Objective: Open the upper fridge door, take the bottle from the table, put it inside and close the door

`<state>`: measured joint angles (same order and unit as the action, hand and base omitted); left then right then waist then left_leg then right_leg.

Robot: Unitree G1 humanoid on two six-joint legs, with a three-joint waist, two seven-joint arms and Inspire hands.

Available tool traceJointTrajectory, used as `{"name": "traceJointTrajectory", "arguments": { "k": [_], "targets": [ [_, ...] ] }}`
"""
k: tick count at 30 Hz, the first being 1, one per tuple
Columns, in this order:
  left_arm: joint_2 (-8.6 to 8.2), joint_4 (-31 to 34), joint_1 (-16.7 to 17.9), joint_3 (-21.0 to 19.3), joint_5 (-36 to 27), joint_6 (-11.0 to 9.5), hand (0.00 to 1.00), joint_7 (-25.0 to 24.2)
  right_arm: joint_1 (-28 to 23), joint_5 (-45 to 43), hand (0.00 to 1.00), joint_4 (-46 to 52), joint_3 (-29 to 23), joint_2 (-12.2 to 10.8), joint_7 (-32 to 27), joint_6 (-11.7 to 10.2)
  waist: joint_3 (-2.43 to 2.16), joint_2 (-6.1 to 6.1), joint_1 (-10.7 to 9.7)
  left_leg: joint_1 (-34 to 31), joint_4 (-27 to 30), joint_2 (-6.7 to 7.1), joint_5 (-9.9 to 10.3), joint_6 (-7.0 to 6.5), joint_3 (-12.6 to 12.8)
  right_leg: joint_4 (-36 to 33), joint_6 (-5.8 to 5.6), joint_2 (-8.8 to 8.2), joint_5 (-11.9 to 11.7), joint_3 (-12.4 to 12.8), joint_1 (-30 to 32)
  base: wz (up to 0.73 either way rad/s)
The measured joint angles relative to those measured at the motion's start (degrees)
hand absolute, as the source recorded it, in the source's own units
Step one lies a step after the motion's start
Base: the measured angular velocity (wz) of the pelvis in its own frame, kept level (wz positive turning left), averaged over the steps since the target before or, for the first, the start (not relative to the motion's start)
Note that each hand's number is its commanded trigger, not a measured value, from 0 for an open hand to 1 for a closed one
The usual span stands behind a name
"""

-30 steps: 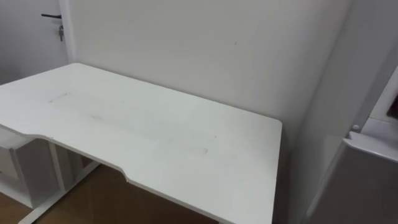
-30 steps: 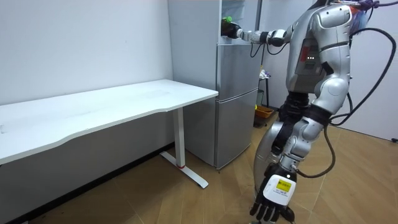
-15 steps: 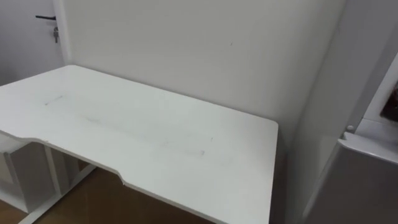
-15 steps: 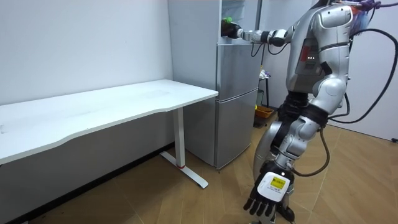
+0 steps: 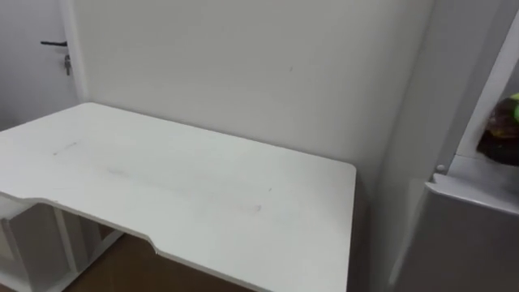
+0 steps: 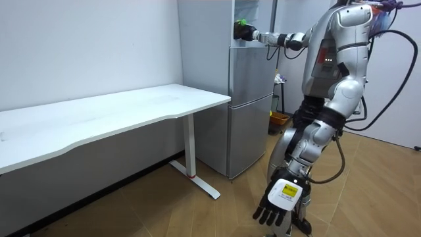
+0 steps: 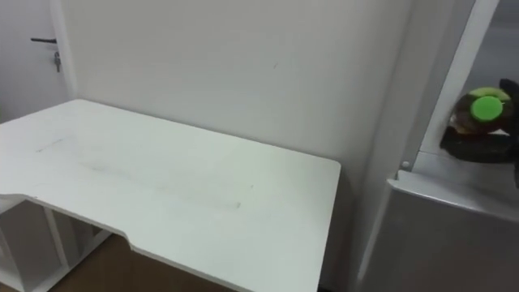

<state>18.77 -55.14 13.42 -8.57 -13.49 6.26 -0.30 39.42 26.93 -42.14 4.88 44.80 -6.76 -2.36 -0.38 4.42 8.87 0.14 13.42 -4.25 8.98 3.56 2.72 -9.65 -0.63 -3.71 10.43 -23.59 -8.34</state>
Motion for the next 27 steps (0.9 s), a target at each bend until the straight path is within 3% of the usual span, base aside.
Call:
{"name": "traceJointTrajectory", "arguments": {
  "k": [6,15,27],
  "targets": [
    [0.10,-0.7,-0.2,-0.8,0.0,0.0,0.00,0.0,-2.3,2.4,0.00,4.9,0.0,0.0,-1.2,0.6,0.07,-0.30,-0.9,0.6,-0.8,0.00,0.0,0.00,0.4,0.0,-0.16,-0.13,0.1,0.0,-0.6,-0.02],
    [0.08,-1.1,0.2,-3.1,0.3,-0.4,0.00,0.6,-12.0,2.6,0.00,19.8,-3.0,-0.3,-2.5,2.6,0.02,0.26,-2.3,2.3,-1.9,-0.06,0.0,-0.02,2.6,-0.1,-0.28,-0.24,0.2,2.3,-0.1,-0.12],
    [-0.42,-1.1,1.5,-4.8,0.8,-2.2,0.00,1.0,-15.1,6.4,0.00,28.1,-4.3,-0.3,-2.5,2.6,0.19,-0.37,-4.4,2.5,-3.0,-0.20,0.0,-0.03,5.0,-0.2,-0.28,-0.23,0.2,4.7,1.5,-0.11]
  ]
}}
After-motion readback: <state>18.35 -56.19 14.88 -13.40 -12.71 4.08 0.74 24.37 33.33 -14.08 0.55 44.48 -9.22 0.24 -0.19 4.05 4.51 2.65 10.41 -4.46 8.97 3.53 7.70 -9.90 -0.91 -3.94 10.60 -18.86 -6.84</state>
